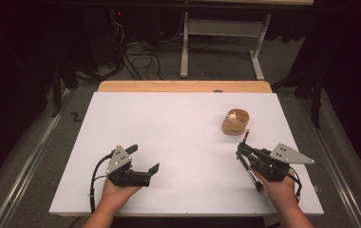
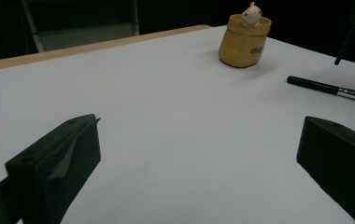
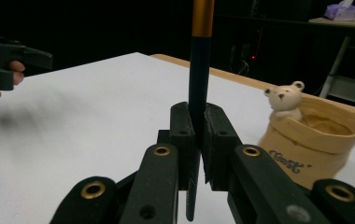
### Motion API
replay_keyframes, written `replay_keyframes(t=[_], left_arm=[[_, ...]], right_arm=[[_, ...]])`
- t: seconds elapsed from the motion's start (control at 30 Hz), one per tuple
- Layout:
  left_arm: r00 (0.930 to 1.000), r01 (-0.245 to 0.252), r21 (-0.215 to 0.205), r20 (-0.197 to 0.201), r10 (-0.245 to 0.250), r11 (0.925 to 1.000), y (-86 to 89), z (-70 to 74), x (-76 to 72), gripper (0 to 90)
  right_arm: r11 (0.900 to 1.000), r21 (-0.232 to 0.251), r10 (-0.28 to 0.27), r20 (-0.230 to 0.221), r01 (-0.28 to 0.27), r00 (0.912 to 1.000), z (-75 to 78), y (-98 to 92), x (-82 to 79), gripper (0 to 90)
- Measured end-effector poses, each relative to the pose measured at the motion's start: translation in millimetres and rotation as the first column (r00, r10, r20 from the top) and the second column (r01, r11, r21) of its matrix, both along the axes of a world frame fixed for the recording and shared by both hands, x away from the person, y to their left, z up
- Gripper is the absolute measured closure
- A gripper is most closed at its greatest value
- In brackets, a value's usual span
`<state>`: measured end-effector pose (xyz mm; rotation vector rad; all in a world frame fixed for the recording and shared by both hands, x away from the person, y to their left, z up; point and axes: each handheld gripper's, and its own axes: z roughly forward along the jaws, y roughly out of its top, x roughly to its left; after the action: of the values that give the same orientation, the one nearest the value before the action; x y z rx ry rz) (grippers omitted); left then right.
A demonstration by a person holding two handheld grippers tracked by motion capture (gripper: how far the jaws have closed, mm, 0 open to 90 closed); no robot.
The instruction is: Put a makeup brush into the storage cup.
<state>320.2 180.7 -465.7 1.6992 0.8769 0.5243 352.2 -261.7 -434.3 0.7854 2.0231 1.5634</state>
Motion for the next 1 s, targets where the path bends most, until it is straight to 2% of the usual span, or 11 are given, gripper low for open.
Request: replay_keyframes(t=[0.33,0.53,0.87,1.0], left_arm=[[0.9999,-0.011,-0.015,0.001,0.011,0.9998,4.7,-1.1,0.3,0.5],[0.9997,-0.021,-0.036,-0.013,0.021,0.9991,6.1,-3.2,3.5,0.5],[1.0,-0.003,-0.028,0.002,0.003,0.9996,7.6,-1.2,1.0,0.5],[1.0,0.001,-0.026,0.006,-0.001,0.9997,7.4,-0.7,0.3,0.5]], right_arm=[[0.998,0.024,-0.065,-0.005,0.065,0.9979,-0.4,-20.6,3.6,85.4],[0.995,0.025,-0.096,-0.008,0.096,0.9954,-0.7,-29.6,6.0,85.4],[0.991,0.027,-0.132,-0.013,0.132,0.9912,-3.7,-38.6,9.0,85.4],[0.99,0.043,-0.136,-0.018,0.137,0.9905,-3.6,-38.4,11.9,85.3]])
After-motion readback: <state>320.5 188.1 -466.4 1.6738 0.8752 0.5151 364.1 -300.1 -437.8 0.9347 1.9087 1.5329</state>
